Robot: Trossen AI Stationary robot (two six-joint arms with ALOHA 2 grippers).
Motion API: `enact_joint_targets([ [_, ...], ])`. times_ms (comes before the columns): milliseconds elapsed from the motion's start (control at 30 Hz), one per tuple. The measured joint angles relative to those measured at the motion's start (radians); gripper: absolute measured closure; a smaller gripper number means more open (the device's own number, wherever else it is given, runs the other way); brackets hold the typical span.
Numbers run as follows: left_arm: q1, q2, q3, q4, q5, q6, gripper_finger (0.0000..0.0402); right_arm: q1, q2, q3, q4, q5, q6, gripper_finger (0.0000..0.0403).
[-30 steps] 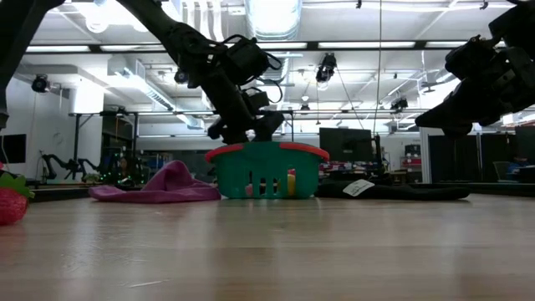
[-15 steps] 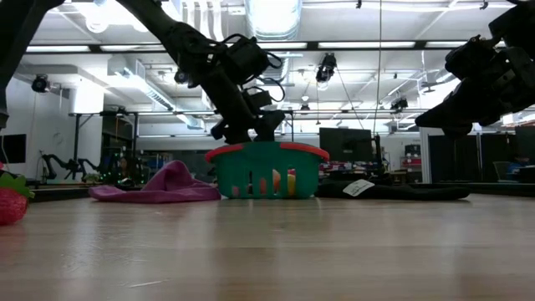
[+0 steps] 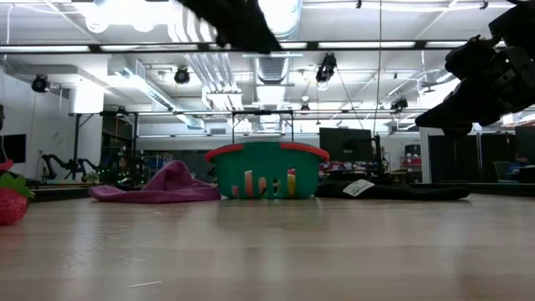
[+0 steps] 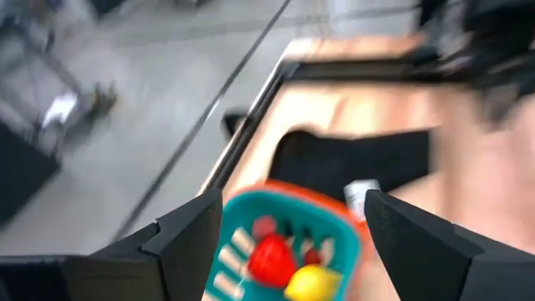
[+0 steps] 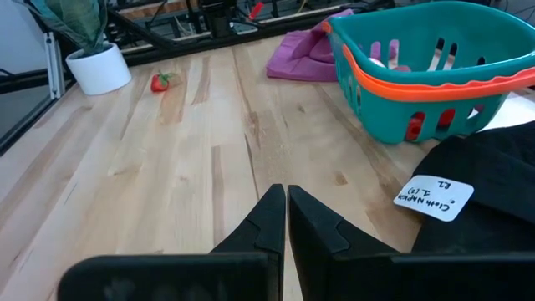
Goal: Pick and placing Produce into tupperware
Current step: Put the red strawberry into the blue bin
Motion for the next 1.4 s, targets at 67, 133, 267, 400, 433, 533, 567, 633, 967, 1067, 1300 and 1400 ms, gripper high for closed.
enact_joint_targets([
  [67, -0.058, -0.072, -0.001, -0.023, 0.0, 0.037, 0.0124, 0.0, 0.0, 0.0, 0.0, 0.0, 0.0, 0.0394],
  [133, -0.122, -0.14, 0.0, -0.05, -0.005, 0.068, 0.0124, 0.0, 0.0, 0.0, 0.0, 0.0, 0.0, 0.0394],
  [267, -0.269, -0.261, 0.0, -0.069, -0.101, 0.15, 0.0124, 0.0, 0.0, 0.0, 0.0, 0.0, 0.0, 0.0394],
  [400, -0.407, -0.351, 0.0, -0.071, -0.266, 0.228, 0.0124, 0.0, 0.0, 0.0, 0.0, 0.0, 0.0, 0.0394],
  [433, -0.434, -0.367, 0.0, -0.076, -0.304, 0.241, 0.0124, 0.0, 0.0, 0.0, 0.0, 0.0, 0.0, 0.0394],
  [533, -0.49, -0.405, -0.001, -0.085, -0.362, 0.25, 0.0124, 0.0, 0.0, 0.0, 0.0, 0.0, 0.0, 0.0394],
  [567, -0.499, -0.417, -0.002, -0.1, -0.369, 0.249, 0.0124, 0.0, 0.0, 0.0, 0.0, 0.0, 0.0, 0.0394],
  [633, -0.511, -0.435, -0.002, -0.129, -0.373, 0.243, 0.0124, 0.0, 0.0, 0.0, 0.0, 0.0, 0.0, 0.0394],
  [967, -0.513, -0.419, -0.003, -0.196, -0.417, 0.217, 0.0124, 0.0, 0.0, 0.0, 0.0, 0.0, 0.0, 0.0394],
  [1067, -0.513, -0.401, -0.003, -0.201, -0.417, 0.217, 0.0124, 0.0, 0.0, 0.0, 0.0, 0.0, 0.0, 0.0394],
  [1300, -0.514, -0.382, -0.003, -0.254, -0.374, 0.216, 0.0124, 0.0, 0.0, 0.0, 0.0, 0.0, 0.0, 0.0394],
  [1400, -0.514, -0.382, -0.003, -0.297, -0.247, 0.183, 0.0124, 0.0, 0.0, 0.0, 0.0, 0.0, 0.0, 0.0394],
])
